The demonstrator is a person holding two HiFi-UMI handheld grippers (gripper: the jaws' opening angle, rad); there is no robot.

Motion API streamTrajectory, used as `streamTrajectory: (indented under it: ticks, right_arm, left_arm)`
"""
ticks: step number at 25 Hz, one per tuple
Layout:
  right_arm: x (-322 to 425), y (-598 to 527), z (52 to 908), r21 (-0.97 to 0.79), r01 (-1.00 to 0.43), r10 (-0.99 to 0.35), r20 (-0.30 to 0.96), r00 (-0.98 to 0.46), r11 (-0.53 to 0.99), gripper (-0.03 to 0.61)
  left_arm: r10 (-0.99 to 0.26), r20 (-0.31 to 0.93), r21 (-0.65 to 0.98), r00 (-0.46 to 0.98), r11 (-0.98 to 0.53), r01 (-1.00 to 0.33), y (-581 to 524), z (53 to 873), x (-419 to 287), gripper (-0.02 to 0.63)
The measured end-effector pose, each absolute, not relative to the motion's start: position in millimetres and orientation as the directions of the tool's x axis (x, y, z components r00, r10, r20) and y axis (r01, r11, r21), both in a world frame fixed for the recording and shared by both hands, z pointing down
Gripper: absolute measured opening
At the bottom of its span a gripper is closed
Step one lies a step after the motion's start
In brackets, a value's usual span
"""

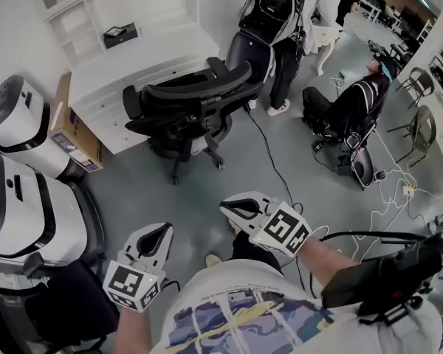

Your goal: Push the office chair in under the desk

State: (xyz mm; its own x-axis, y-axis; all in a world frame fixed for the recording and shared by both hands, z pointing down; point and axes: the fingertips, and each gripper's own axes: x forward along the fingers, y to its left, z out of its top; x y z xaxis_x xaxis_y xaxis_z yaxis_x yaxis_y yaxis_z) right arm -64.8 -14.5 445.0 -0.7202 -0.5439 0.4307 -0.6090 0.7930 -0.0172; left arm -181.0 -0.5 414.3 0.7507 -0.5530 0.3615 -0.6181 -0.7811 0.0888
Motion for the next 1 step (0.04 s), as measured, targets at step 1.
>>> streamTrajectory:
  ticks: [1]
  right_arm:
    - [-65.7, -15.4, 445.5, -0.016, -0.607, -0.543, 0.428, -0.722, 0.795, 0.025]
  left_arm:
    - [-0.555, 0.363, 0.086, 0.749, -0.78, -0.62, -0.8, 414.7, -181.4, 0.012]
